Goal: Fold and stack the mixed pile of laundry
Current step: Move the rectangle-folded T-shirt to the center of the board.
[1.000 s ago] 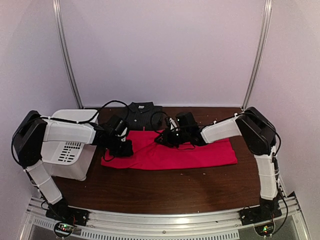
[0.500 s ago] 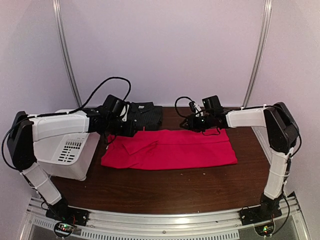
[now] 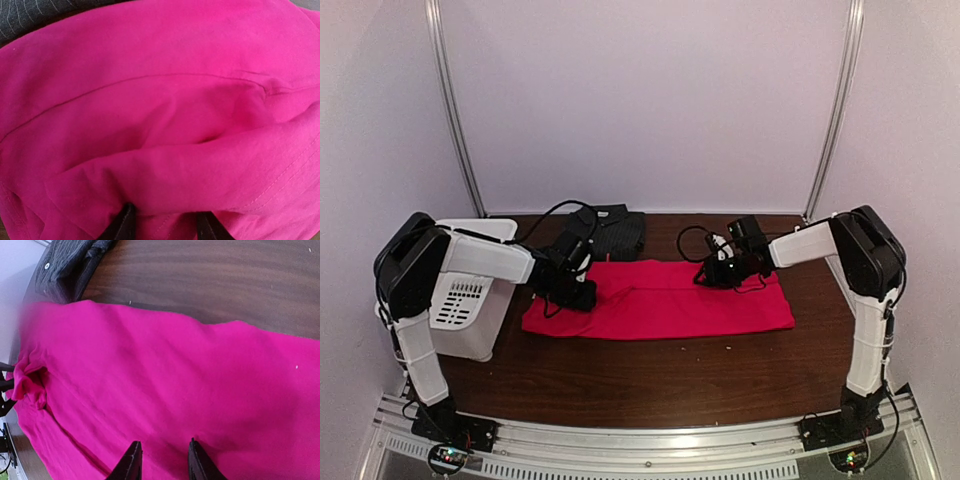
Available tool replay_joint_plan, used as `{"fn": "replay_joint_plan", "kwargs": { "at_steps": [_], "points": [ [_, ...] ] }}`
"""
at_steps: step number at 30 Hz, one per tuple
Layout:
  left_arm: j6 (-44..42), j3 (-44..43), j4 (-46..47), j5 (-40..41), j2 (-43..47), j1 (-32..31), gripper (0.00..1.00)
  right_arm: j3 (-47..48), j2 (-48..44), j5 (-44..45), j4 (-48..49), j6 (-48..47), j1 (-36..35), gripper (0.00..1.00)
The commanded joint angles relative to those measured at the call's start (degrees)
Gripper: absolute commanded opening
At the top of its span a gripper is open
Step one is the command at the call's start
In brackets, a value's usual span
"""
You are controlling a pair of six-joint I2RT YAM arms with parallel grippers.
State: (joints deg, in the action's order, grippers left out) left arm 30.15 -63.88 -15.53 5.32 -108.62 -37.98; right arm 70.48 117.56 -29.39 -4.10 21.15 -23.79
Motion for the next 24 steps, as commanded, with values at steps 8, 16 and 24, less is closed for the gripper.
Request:
{"fn": "replay_joint_plan", "kwargs": {
  "at_steps": [8, 16, 24],
  "points": [
    [2.2, 8.6, 0.5, -0.2, 2.7, -7.3, 0.43, -30.9, -15.3, 0.7, 1.6, 8.8, -3.1, 0.33],
    [0.0, 5.6, -0.2, -1.4, 4.3, -13.0, 0.51, -44.2, -37.9, 1.2, -2.5, 14.4, -5.6, 0.38],
    [-6.5, -6.6, -5.7, -1.7, 8.5, -4.6, 0.55, -31.0, -40.6, 8.9, -10.5, 4.7, -5.5, 0.50]
  ]
}}
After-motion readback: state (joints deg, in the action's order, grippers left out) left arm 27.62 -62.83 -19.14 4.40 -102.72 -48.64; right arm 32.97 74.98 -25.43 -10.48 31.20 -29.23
